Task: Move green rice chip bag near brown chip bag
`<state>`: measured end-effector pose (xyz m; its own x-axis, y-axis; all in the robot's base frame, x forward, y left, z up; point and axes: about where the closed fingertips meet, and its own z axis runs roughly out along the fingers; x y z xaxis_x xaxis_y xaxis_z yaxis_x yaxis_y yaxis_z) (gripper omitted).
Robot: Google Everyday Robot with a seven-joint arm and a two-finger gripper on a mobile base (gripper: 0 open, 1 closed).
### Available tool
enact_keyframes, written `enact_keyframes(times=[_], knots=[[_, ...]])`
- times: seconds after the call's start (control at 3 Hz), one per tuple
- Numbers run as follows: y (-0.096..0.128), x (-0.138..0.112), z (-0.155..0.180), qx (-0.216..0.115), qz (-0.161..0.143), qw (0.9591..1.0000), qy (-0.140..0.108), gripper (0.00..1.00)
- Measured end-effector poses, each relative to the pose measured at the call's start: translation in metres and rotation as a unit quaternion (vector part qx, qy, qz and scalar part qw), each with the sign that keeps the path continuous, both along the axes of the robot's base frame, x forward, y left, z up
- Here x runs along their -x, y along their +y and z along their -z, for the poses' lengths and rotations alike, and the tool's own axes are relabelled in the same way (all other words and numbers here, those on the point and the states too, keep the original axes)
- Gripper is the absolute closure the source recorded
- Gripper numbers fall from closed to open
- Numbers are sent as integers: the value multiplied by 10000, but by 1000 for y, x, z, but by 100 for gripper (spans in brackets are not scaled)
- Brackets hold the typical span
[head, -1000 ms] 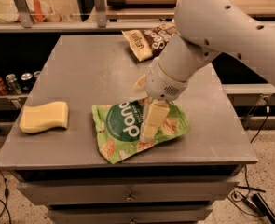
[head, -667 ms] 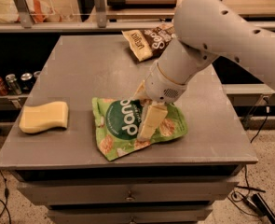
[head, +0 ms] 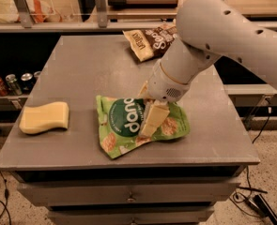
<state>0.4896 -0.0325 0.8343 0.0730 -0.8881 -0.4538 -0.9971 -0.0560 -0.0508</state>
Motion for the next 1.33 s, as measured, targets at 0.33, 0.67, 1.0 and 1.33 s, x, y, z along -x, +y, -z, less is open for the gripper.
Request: enact_keyframes(times=[0.33, 0.67, 1.0, 1.33], knots=[[0, 0, 0, 1, 1, 10000, -1, 100], [-27, -16, -37, 213, 414, 9977, -490, 100], [-51, -32, -74, 413, 755, 9916, -964, 100], [-71, -40, -109, 588, 1025, 9838, -1350, 100]])
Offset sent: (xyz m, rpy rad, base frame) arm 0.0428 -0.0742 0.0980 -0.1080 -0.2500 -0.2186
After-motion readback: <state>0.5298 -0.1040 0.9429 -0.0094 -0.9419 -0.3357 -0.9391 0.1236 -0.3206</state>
